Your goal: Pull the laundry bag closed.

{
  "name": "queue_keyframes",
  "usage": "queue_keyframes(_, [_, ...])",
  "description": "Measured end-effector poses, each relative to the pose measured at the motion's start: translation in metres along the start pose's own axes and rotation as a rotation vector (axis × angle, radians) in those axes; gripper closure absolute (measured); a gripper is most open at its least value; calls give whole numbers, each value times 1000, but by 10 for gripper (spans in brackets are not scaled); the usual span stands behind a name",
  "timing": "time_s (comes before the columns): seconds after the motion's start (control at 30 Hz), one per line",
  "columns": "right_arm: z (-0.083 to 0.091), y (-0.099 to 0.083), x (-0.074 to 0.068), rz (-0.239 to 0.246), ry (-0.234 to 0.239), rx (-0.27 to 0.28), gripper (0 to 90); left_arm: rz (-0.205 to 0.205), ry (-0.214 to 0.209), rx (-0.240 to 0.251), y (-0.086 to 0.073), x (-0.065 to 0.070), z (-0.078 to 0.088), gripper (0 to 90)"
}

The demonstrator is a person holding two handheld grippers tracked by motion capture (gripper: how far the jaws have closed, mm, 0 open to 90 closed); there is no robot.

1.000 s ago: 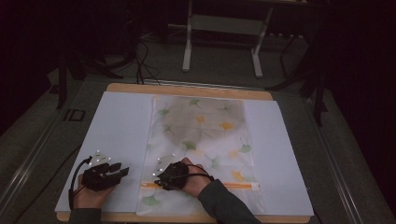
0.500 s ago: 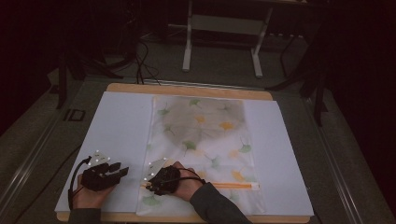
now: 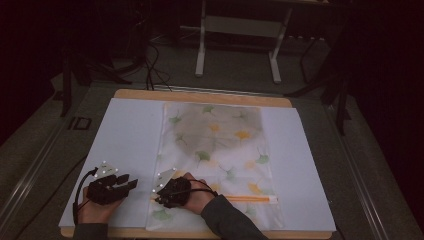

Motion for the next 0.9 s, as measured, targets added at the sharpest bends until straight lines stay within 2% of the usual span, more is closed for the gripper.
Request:
queue_keyframes(0.43, [-6,1,4,-5,40,-7,786,1,-4,0,0,1,0,576])
queue_keyframes(0.6, [-7,4,5,-11,69,-34,806,-2,-13,-5,0,2,-1,576])
queue_keyframes(0.9, [-5,3,5,-12,59,-30,836,0,-29,-4,0,5,1,576])
Point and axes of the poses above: each handheld gripper's, and its own axes: z roughly backward along the jaws, y roughly out of its top, x roughly to its right, the point moved 4 cm from there along -z, roughly forward along the jaws, and after that the axes turned 14 degrees about x, right-handed, at the moved point
